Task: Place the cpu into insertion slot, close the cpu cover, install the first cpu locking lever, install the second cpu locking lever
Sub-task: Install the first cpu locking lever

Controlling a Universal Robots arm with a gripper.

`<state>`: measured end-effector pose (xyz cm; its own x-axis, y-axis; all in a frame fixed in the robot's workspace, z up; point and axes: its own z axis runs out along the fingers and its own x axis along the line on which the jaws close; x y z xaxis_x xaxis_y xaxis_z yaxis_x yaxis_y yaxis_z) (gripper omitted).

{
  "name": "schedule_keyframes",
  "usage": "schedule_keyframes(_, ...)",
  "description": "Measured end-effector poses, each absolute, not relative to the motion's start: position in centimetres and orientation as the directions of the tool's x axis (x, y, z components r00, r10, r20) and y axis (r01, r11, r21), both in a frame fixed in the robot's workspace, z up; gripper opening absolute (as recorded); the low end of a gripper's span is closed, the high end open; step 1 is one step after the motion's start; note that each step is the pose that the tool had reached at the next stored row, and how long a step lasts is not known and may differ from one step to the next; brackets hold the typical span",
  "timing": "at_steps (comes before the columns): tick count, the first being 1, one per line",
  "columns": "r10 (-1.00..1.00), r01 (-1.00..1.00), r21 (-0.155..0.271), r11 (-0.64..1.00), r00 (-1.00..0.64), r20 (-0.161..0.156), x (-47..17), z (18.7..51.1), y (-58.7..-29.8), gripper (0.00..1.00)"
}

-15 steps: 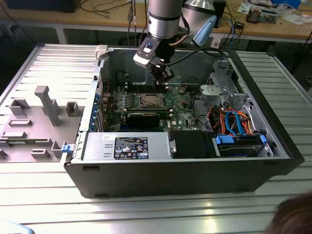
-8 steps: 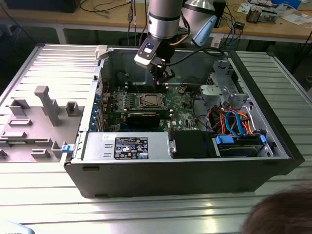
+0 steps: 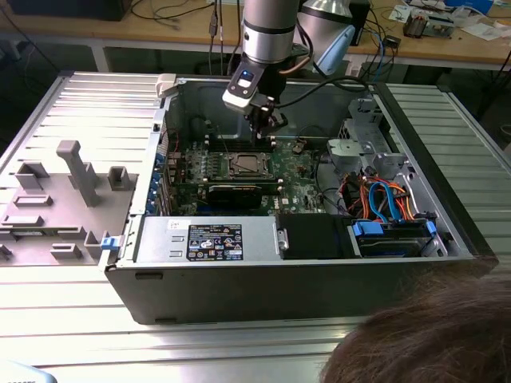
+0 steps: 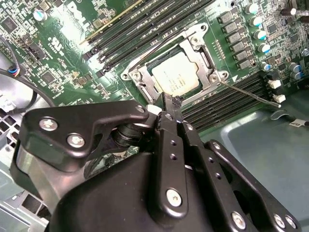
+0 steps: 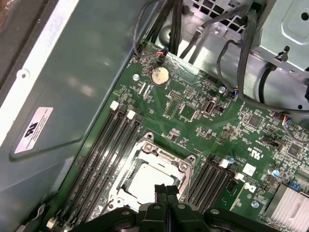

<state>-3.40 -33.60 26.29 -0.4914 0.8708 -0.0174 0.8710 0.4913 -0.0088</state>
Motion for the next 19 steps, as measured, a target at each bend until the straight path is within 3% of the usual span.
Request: schedule_keyframes(19,0.818,0.818,-0.009,0.575,-0.575,-0.017,-3.40,26.29,-33.60,0.11)
